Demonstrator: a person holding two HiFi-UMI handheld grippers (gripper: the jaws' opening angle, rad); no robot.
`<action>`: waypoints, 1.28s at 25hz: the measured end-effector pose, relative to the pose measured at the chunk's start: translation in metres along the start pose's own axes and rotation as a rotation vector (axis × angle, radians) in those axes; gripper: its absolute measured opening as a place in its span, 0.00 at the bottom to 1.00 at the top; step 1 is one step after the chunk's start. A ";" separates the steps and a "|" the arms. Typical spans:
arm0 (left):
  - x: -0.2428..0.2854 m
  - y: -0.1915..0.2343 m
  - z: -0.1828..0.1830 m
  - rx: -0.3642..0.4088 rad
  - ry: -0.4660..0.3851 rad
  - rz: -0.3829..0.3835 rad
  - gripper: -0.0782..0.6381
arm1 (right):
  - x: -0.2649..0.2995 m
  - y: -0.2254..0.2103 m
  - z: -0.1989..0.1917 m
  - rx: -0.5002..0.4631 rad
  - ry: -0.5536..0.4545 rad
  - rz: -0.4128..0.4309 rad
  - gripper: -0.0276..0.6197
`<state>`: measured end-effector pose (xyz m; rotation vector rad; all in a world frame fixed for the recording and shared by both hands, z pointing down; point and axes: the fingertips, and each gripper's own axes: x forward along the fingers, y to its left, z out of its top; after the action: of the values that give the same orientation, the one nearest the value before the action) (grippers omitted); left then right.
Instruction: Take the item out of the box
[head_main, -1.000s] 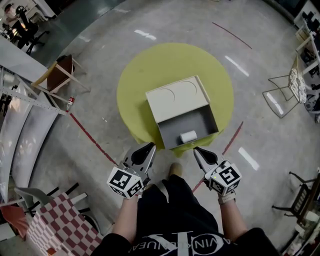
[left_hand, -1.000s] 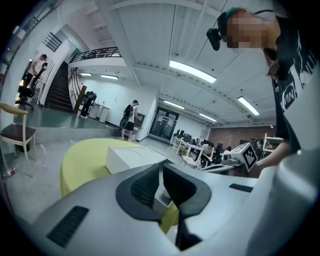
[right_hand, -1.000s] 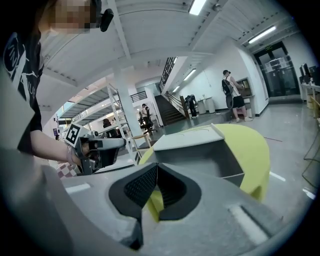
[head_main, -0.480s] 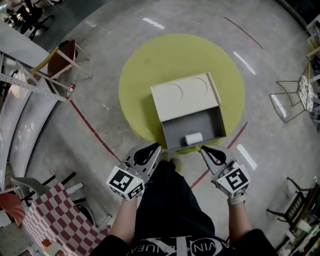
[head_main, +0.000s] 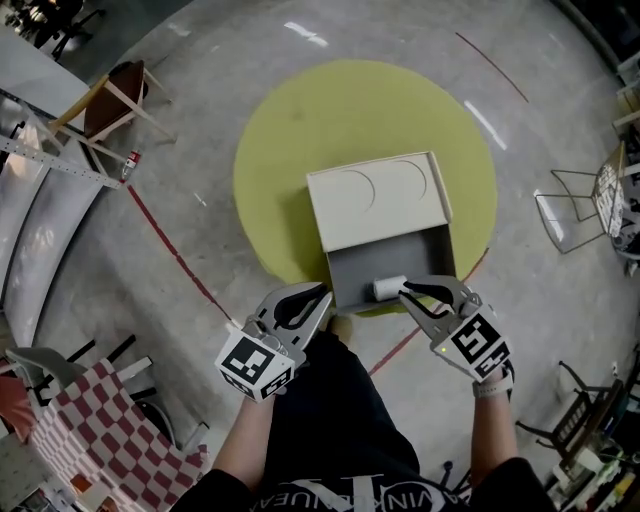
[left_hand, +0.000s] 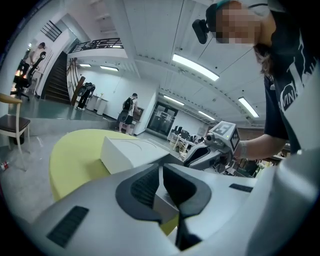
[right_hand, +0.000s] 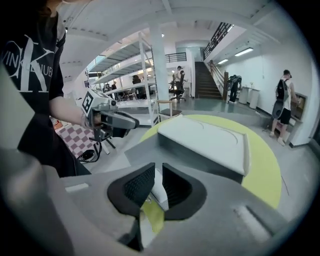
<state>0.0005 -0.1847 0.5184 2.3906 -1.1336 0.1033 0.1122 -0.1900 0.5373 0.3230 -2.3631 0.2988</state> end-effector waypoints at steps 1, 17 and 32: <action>0.002 0.001 0.000 0.003 0.003 0.001 0.15 | 0.003 -0.001 -0.001 -0.015 0.022 0.021 0.09; 0.016 0.004 -0.001 -0.009 0.008 0.017 0.15 | 0.037 -0.001 -0.021 -0.186 0.386 0.408 0.22; 0.013 0.011 -0.003 -0.048 -0.020 0.043 0.15 | 0.056 0.008 -0.039 -0.425 0.691 0.542 0.29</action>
<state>0.0011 -0.1979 0.5287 2.3301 -1.1837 0.0658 0.0948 -0.1793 0.6028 -0.5523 -1.7180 0.1160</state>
